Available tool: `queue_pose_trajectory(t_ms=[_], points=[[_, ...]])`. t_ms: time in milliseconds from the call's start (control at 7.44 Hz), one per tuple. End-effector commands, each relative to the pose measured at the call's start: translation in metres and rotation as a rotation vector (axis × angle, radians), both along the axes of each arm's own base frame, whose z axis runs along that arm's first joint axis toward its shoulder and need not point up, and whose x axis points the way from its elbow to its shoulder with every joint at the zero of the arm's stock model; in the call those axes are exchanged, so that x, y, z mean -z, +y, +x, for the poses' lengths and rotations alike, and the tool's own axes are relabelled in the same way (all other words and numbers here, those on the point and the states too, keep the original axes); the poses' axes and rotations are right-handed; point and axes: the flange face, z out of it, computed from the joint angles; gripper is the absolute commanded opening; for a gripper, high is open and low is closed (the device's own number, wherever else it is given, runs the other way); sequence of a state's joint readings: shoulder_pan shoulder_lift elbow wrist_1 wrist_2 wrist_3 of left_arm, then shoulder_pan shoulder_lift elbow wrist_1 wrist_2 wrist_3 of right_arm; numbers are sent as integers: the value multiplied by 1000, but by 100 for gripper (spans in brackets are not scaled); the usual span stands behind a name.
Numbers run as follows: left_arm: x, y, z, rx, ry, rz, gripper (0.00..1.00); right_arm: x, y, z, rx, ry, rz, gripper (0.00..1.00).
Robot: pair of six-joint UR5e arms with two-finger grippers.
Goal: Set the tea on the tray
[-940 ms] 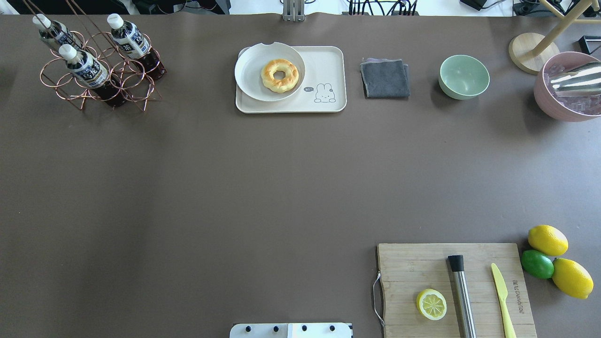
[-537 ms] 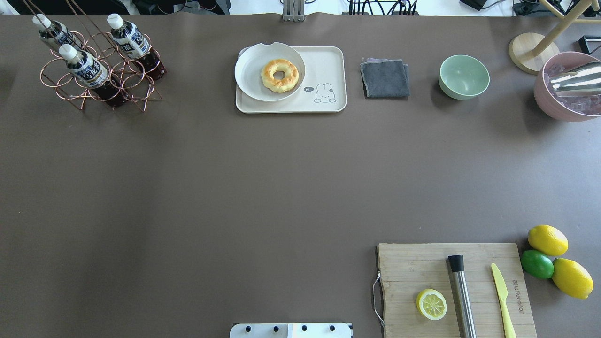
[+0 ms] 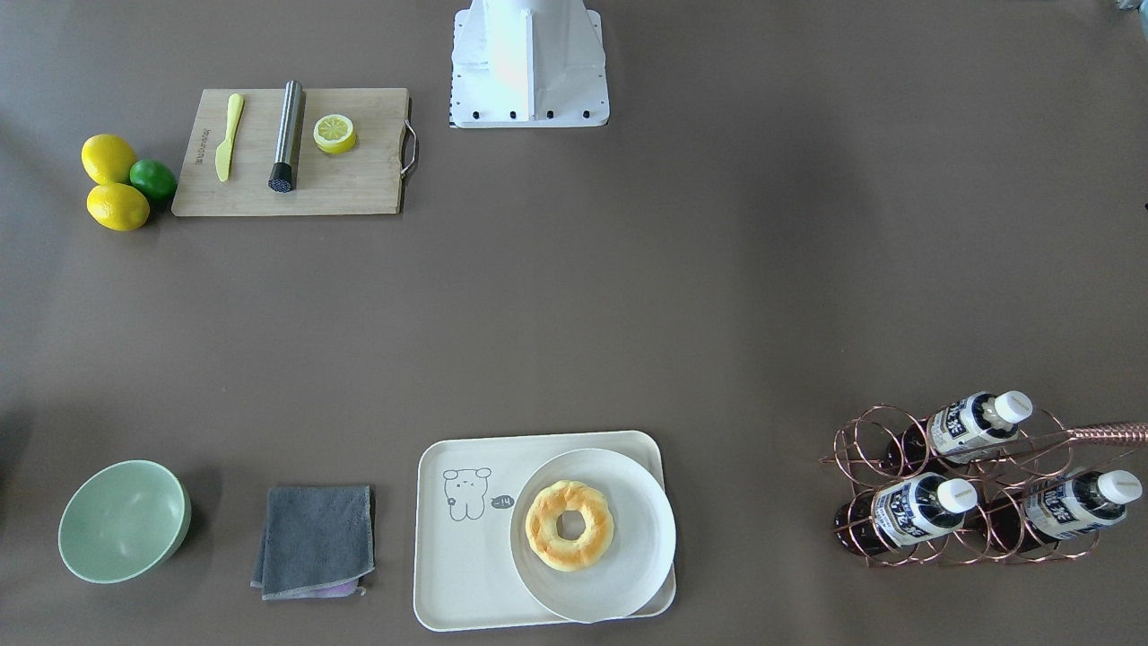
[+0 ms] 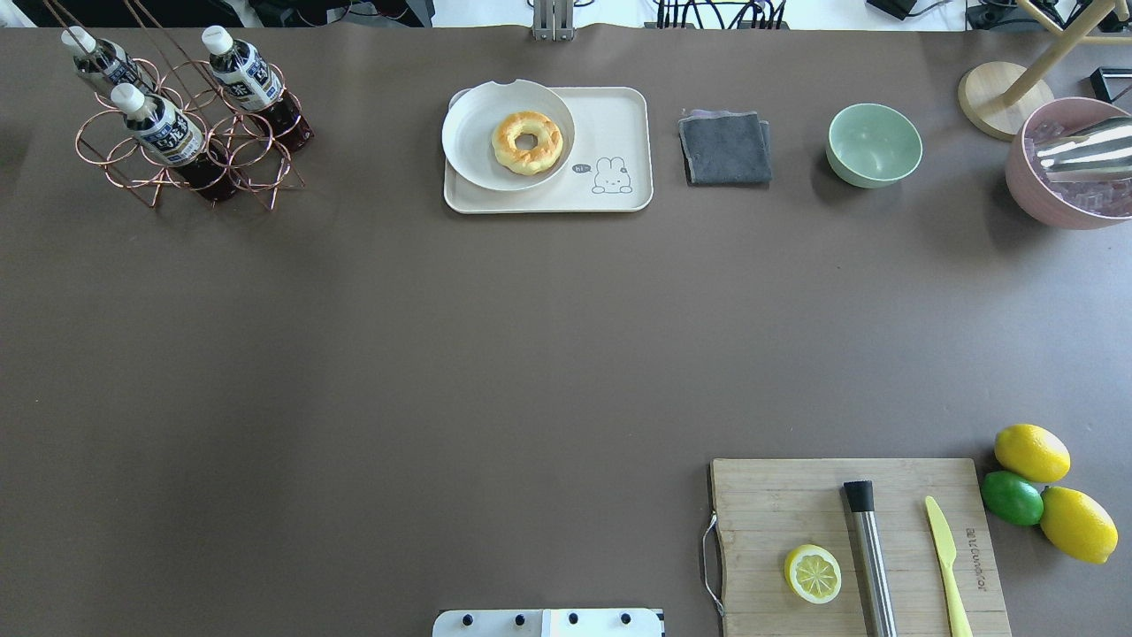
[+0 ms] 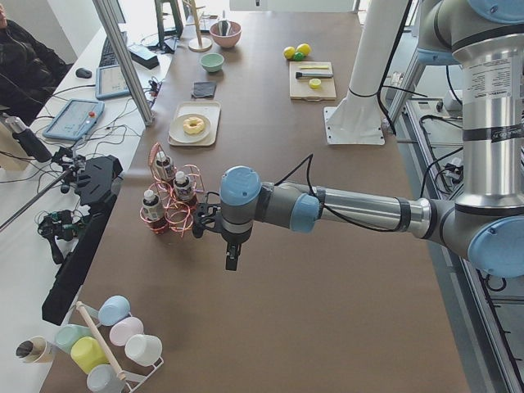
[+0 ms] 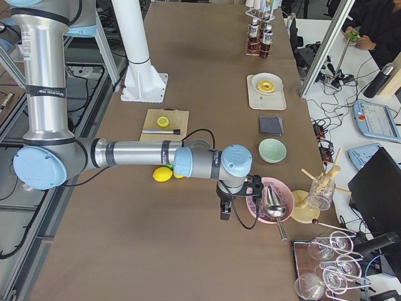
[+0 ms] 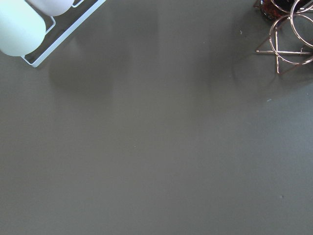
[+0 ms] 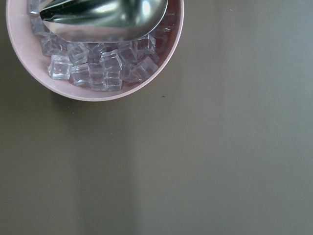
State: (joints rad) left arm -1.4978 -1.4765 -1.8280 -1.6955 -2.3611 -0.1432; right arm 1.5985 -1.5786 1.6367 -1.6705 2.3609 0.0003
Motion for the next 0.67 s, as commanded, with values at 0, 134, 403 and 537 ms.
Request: queue_pose_trajectory(t_ms=[0, 134, 403, 537], points=[[63, -41, 39, -69, 21, 135, 97, -1, 1, 0, -3, 0, -6, 100], [94, -56, 50, -85, 33, 242, 97, -3, 2, 1, -5, 2, -10, 100], [135, -69, 85, -77, 72, 375, 97, -6, 5, 1, -4, 1, -15, 100], [141, -79, 95, -37, -1, 401, 97, -10, 6, 1, -1, 1, -21, 100]])
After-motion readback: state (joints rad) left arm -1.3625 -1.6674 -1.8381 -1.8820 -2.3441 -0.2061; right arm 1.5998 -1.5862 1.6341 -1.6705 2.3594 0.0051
